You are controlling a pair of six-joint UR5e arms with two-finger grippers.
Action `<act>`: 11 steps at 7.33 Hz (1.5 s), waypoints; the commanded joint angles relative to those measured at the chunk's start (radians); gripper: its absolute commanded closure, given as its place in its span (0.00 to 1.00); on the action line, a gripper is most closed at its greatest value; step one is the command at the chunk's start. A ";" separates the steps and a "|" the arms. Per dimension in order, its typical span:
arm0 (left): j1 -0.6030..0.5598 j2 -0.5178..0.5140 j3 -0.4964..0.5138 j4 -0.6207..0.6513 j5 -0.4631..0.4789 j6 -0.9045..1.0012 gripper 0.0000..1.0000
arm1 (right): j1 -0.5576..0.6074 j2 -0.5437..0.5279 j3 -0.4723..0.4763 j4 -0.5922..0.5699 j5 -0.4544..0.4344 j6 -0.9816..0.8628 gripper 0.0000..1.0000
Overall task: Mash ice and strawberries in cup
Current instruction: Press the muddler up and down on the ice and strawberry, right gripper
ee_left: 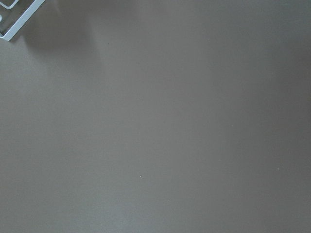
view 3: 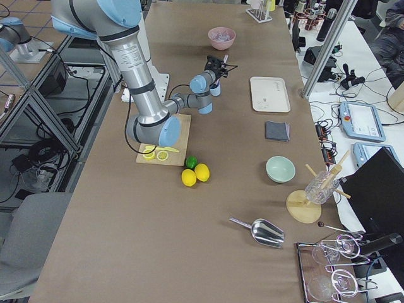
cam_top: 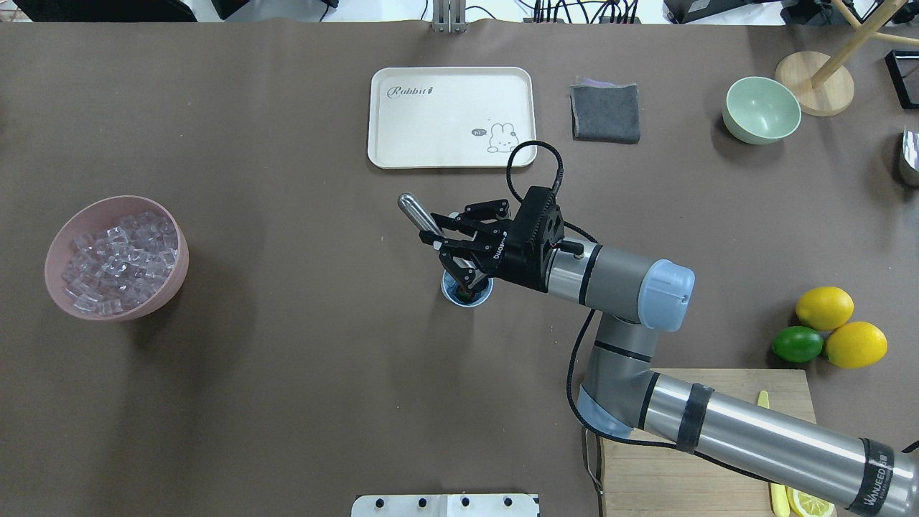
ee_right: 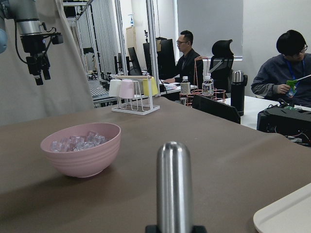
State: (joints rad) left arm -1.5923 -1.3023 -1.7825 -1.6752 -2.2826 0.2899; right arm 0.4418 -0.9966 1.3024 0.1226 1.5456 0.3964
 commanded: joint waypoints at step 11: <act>0.002 -0.003 -0.005 -0.001 0.000 -0.002 0.02 | -0.011 0.050 -0.092 0.081 -0.050 0.065 1.00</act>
State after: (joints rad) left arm -1.5908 -1.3043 -1.7868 -1.6767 -2.2826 0.2896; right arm 0.4420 -0.9584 1.2525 0.1669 1.5132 0.4647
